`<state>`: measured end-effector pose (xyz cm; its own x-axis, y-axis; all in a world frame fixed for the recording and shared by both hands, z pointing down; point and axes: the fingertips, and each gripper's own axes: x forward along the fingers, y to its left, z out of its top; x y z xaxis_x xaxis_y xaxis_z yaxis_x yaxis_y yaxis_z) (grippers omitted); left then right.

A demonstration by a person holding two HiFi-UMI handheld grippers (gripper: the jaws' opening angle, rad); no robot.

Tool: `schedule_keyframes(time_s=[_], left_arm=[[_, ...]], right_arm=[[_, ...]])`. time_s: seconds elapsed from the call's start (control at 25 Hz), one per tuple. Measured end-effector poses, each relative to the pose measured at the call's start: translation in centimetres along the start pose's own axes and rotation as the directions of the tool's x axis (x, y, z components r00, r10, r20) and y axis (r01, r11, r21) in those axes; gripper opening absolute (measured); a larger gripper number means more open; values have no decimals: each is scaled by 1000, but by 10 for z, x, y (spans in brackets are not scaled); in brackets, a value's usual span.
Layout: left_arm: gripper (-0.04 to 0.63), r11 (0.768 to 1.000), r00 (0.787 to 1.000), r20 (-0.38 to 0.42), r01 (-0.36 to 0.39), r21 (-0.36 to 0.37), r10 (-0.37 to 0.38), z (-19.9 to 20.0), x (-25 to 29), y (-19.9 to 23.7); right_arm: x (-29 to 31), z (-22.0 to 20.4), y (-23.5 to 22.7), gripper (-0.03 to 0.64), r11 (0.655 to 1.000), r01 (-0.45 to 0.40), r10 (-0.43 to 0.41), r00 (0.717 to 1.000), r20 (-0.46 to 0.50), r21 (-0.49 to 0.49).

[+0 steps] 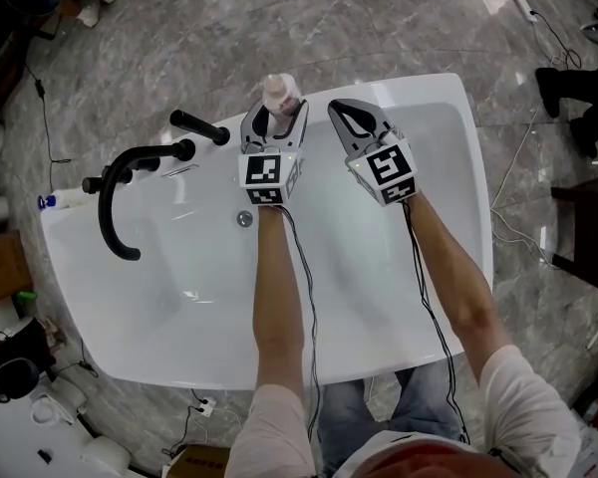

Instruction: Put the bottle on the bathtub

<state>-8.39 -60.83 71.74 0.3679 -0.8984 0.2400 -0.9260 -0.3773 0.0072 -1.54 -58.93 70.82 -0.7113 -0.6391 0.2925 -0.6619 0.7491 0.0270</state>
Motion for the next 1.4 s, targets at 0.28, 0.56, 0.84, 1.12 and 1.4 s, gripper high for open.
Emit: schedule_keyframes(time_s=[0.28, 0.56, 0.84, 1.12, 1.4], left_arm=[[311, 999, 1000, 10, -12, -30, 12, 7, -7, 1], [319, 998, 1000, 21, -20, -55, 22, 16, -32, -9], [316, 998, 999, 46, 2, -69, 1, 42, -72, -27], [183, 998, 996, 87, 11, -58, -6, 85, -118, -54], [29, 998, 994, 109, -6, -63, 13, 125, -166, -73]], right_arm=[[-5, 5, -1, -3, 1000, -1, 1, 1000, -2, -7], [-19, 16, 1, -3, 1000, 2, -2, 1000, -1, -11], [-51, 45, 8, -3, 1000, 15, -15, 1000, 23, -23], [-101, 83, 26, -5, 1000, 10, -9, 998, 59, -21], [-151, 124, 45, -6, 1000, 19, -21, 995, 98, 23]])
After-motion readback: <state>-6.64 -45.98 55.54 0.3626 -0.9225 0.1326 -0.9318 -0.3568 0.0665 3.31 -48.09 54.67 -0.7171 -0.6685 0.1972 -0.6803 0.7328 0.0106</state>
